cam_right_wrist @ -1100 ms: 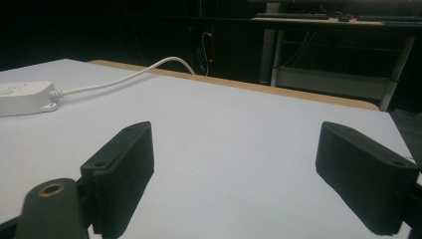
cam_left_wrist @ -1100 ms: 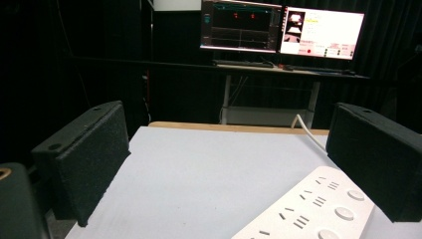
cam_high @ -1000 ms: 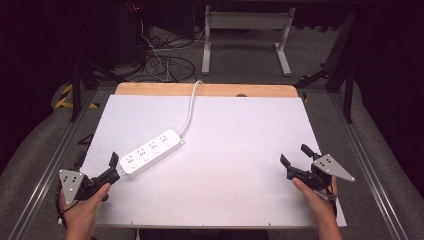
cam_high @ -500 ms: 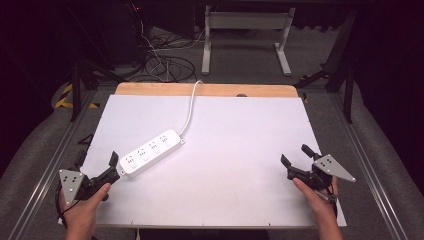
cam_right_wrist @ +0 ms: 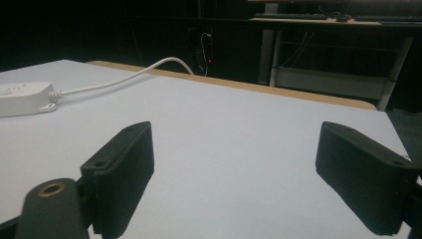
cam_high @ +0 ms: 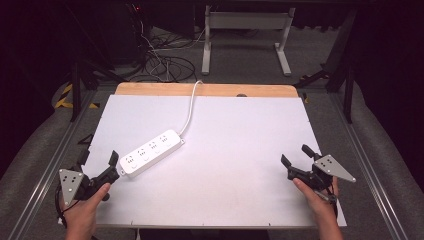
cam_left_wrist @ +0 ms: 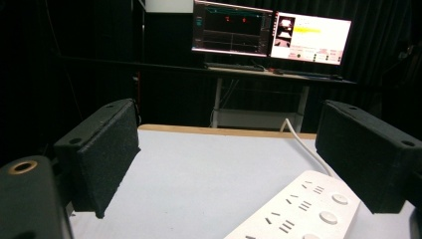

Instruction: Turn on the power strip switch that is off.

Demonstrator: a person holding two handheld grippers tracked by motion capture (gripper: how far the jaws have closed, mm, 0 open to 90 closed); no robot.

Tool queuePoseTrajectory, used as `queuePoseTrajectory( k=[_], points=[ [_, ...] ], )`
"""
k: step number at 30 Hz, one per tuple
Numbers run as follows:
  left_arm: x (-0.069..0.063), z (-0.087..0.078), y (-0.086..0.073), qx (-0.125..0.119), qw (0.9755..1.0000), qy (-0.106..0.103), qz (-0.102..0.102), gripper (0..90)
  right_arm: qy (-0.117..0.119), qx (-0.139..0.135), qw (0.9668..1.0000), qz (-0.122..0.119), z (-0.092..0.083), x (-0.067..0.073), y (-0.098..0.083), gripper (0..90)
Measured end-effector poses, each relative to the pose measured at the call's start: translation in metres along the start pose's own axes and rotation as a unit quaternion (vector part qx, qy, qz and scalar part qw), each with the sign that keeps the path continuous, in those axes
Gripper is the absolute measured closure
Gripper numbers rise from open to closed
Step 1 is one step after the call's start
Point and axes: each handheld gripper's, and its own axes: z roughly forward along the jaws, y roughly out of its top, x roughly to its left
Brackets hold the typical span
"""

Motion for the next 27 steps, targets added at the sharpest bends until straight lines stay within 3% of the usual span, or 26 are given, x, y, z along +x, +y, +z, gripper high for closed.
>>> queuePoseTrajectory(
  k=[5, 16, 27],
  points=[
    [0.0, -0.001, 0.002, 0.004, 1.0, -0.006, -0.006, 14.3, 0.002, 0.0, 1.0, -0.001, 0.0, 0.0, 0.0, 15.9],
    [-0.001, -0.005, 0.01, -0.011, 0.9986, -0.027, -0.044, 46.6, 0.006, -0.002, 1.0, -0.001, 0.001, 0.001, 0.001, 16.3],
    [-0.005, -0.003, 0.02, -0.002, 0.9984, -0.045, -0.033, 61.5, 0.014, -0.004, 0.9999, -0.002, 0.001, 0.002, 0.001, 17.3]
  ],
)
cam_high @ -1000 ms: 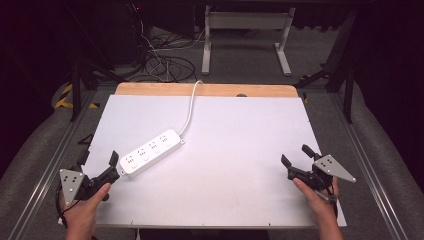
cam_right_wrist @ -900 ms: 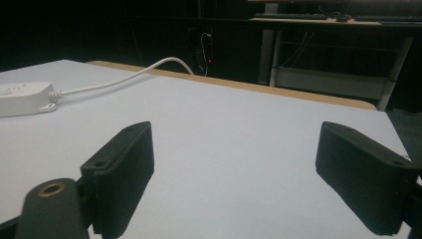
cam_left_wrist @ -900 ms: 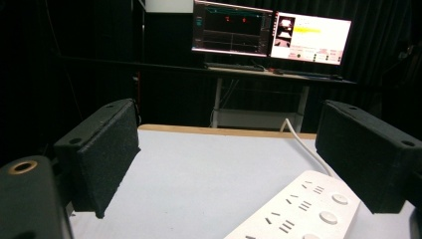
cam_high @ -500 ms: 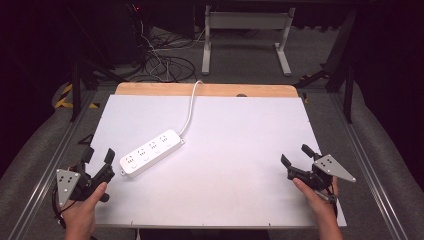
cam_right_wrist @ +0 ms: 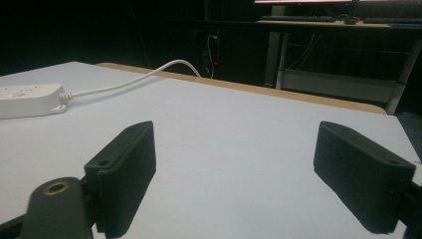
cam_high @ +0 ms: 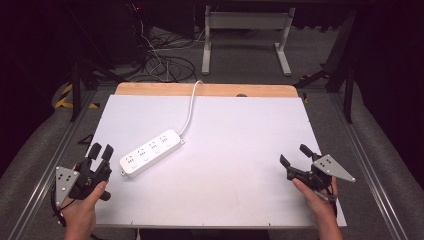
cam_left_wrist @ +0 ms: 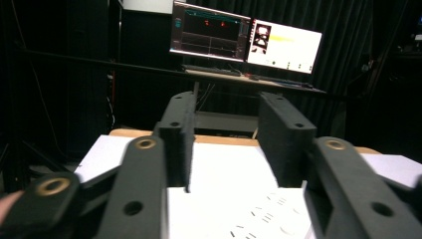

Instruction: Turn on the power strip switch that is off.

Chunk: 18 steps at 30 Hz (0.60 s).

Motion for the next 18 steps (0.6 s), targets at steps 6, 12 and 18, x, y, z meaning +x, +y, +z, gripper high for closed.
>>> queuePoseTrajectory(
  k=[6, 12, 18],
  points=[
    [-0.004, 0.0, 0.008, 0.008, 0.9998, -0.02, -0.006, 80.5, 0.0, 0.001, 1.0, -0.001, 0.001, 0.001, 0.0, 17.4],
    [-0.01, 0.007, 0.016, 0.011, 0.9993, -0.033, 0.009, 88.7, 0.001, -0.001, 1.0, 0.001, 0.0, 0.0, 0.001, 17.5],
    [-0.013, 0.014, 0.015, 0.026, 0.9987, -0.035, 0.028, 90.0, 0.002, -0.001, 1.0, 0.002, 0.002, -0.002, 0.001, 17.5]
  ],
)
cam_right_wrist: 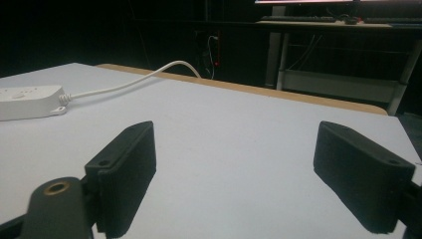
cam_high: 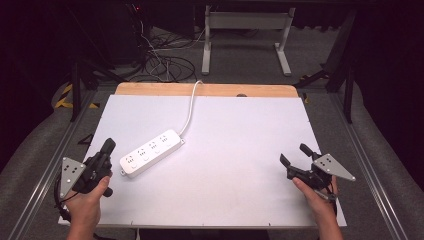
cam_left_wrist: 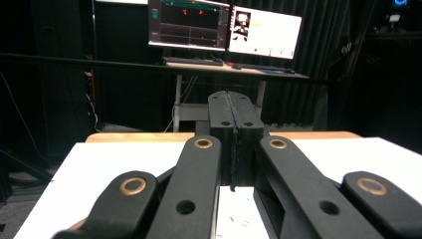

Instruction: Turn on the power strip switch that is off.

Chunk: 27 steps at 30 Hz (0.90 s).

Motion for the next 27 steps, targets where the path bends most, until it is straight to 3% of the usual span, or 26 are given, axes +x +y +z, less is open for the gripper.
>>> queuePoseTrajectory(
  k=[7, 11, 15, 19, 20, 21, 22, 27],
  points=[
    [-0.012, 0.016, 0.012, 0.034, 0.9988, -0.018, 0.031, 90.0, 0.002, 0.001, 1.0, 0.001, 0.002, 0.001, 0.0, 17.5],
    [-0.023, 0.028, 0.018, 0.077, 0.9953, -0.037, 0.045, 90.0, 0.002, 0.002, 1.0, 0.001, 0.002, 0.001, 0.0, 17.5],
    [-0.036, 0.042, 0.023, 0.105, 0.9915, -0.053, 0.056, 90.0, 0.002, 0.002, 1.0, 0.001, 0.002, 0.0, 0.0, 17.6],
    [-0.05, 0.057, 0.028, 0.147, 0.9828, -0.064, 0.092, 90.0, 0.001, 0.001, 1.0, 0.001, 0.001, -0.001, 0.0, 17.6],
    [-0.053, 0.061, 0.028, 0.154, 0.9813, -0.066, 0.096, 90.0, 0.001, 0.001, 1.0, 0.002, 0.001, -0.001, 0.0, 17.6],
    [-0.053, 0.061, 0.028, 0.154, 0.9813, -0.066, 0.096, 90.0, 0.002, 0.0, 1.0, 0.002, 0.001, -0.001, 0.0, 17.7],
    [-0.057, 0.069, 0.029, 0.167, 0.978, -0.068, 0.105, 90.0, 0.002, 0.001, 1.0, 0.002, 0.001, -0.001, 0.0, 17.6],
    [-0.065, 0.084, 0.028, 0.194, 0.971, -0.069, 0.121, 90.0, 0.004, 0.003, 1.0, 0.0, 0.002, 0.0, 0.0, 17.8]
  ],
)
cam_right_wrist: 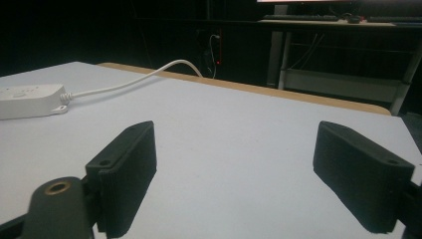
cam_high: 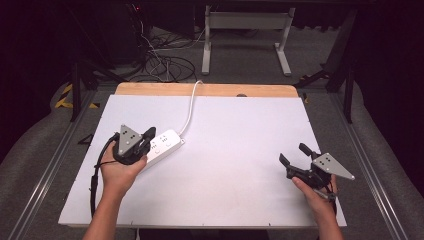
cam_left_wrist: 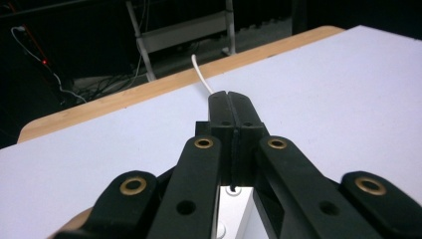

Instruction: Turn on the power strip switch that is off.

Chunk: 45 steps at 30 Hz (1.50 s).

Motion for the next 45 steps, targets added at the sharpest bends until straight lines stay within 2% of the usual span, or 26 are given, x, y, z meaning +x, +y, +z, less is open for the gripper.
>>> queuePoseTrajectory(
  k=[5, 9, 13, 14, 16, 17, 18, 21, 22, 23, 24, 25, 27, 28, 32, 33, 39, 41, 45],
  points=[
    [-0.003, 0.01, 0.004, 0.022, 0.9997, 0.001, 0.009, 90.0, 0.002, 0.001, 1.0, -0.003, 0.001, 0.0, 0.0, 17.9],
    [-0.006, 0.021, 0.006, 0.054, 0.9983, 0.003, 0.023, 90.0, 0.002, 0.003, 1.0, -0.003, 0.001, 0.001, 0.0, 17.9],
    [-0.008, 0.028, 0.006, 0.071, 0.9971, -0.001, 0.026, 90.0, 0.003, 0.003, 1.0, -0.004, 0.002, 0.002, 0.0, 17.9],
    [-0.011, 0.036, 0.004, 0.094, 0.9949, 0.001, 0.037, 90.0, 0.003, 0.004, 1.0, -0.005, 0.002, 0.002, 0.0, 18.0],
    [-0.012, 0.043, 0.001, 0.116, 0.9924, 0.001, 0.041, 90.0, 0.004, 0.004, 1.0, -0.006, 0.002, 0.002, 0.0, 18.1],
    [-0.012, 0.043, 0.001, 0.116, 0.9924, 0.001, 0.041, 90.0, 0.004, 0.004, 1.0, -0.006, 0.002, 0.002, 0.0, 18.1],
    [-0.012, 0.052, -0.003, 0.14, 0.9894, 0.003, 0.04, 90.0, 0.003, 0.006, 0.9999, -0.007, 0.002, 0.003, -0.001, 18.1],
    [-0.01, 0.06, -0.006, 0.158, 0.9868, 0.0, 0.035, 90.0, 0.005, 0.008, 0.9999, -0.008, 0.002, 0.003, -0.001, 18.1],
    [-0.009, 0.064, -0.007, 0.168, 0.9855, -0.004, 0.027, 90.0, 0.005, 0.009, 0.9999, -0.008, 0.003, 0.003, -0.001, 18.2],
    [-0.009, 0.064, -0.007, 0.168, 0.9855, -0.004, 0.027, 90.0, 0.004, 0.009, 0.9999, -0.008, 0.003, 0.003, -0.001, 18.2],
    [-0.008, 0.069, -0.01, 0.185, 0.9824, -0.004, 0.024, 90.0, 0.004, 0.01, 0.9999, -0.009, 0.002, 0.002, -0.002, 18.2],
    [-0.007, 0.071, -0.012, 0.195, 0.9805, -0.005, 0.022, 90.0, 0.003, 0.01, 0.9999, -0.009, 0.002, 0.002, -0.002, 18.2],
    [-0.007, 0.073, -0.013, 0.2, 0.9795, -0.007, 0.021, 90.0, 0.003, 0.01, 0.9999, -0.008, 0.002, 0.003, -0.002, 18.3],
    [-0.009, 0.077, -0.015, 0.208, 0.9779, -0.01, 0.022, 90.0, 0.003, 0.011, 0.9999, -0.008, 0.002, 0.003, -0.002, 18.3],
    [-0.01, 0.081, -0.016, 0.215, 0.9764, -0.01, 0.017, 90.0, 0.004, 0.011, 0.9999, -0.008, 0.002, 0.003, -0.002, 18.4],
    [-0.009, 0.083, -0.018, 0.222, 0.9749, -0.007, 0.014, 90.0, 0.004, 0.011, 0.9999, -0.009, 0.002, 0.003, -0.002, 18.4],
    [-0.008, 0.089, -0.021, 0.23, 0.9732, -0.007, 0.011, 90.0, 0.005, 0.011, 0.9999, -0.01, 0.003, 0.004, -0.002, 18.5],
    [-0.008, 0.089, -0.022, 0.229, 0.9733, -0.008, 0.003, 90.0, 0.004, 0.012, 0.9999, -0.009, 0.003, 0.004, -0.002, 18.5],
    [-0.006, 0.088, -0.021, 0.232, 0.9727, -0.011, 0.001, 90.0, 0.004, 0.014, 0.9998, -0.01, 0.003, 0.003, -0.002, 18.5]
  ],
)
